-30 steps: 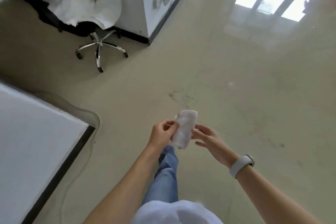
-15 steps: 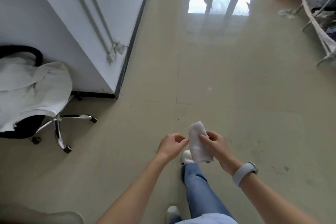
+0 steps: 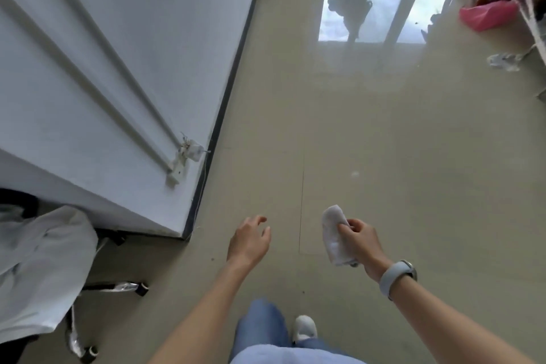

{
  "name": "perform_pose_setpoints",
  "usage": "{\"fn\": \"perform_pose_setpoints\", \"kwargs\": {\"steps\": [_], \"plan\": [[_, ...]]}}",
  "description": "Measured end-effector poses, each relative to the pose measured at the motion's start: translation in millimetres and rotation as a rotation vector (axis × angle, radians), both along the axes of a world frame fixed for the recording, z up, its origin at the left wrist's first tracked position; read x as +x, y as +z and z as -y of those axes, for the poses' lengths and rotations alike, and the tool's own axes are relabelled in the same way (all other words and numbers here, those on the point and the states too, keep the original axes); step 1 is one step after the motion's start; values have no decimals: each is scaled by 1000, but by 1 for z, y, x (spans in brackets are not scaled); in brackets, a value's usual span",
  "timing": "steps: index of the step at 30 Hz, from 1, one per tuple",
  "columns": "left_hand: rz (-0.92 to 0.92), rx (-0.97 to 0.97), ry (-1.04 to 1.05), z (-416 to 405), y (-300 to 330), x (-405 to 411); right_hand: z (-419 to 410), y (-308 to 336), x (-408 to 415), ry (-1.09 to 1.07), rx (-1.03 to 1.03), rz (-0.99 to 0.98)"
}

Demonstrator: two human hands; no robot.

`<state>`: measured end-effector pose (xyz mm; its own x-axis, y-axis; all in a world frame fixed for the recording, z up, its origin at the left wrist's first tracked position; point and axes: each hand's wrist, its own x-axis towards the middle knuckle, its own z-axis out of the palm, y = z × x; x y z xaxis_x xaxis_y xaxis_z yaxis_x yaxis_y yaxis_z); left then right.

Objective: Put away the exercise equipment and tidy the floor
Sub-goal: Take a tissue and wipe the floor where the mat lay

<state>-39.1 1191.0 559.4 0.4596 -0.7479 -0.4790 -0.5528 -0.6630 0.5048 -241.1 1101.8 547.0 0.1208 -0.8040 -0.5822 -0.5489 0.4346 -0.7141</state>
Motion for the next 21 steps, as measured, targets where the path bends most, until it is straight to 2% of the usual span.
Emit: {"fn": "perform_pose_setpoints", "kwargs": {"steps": [5, 13, 21], "plan": [[-28, 30, 81, 99, -15, 91, 119, -9, 87, 80, -15, -15], [-69, 38, 160, 288, -45, 227, 304, -27, 221, 36, 38, -99], [-83, 95, 145, 471, -61, 286, 488, -25, 272, 23, 47, -132]]}}
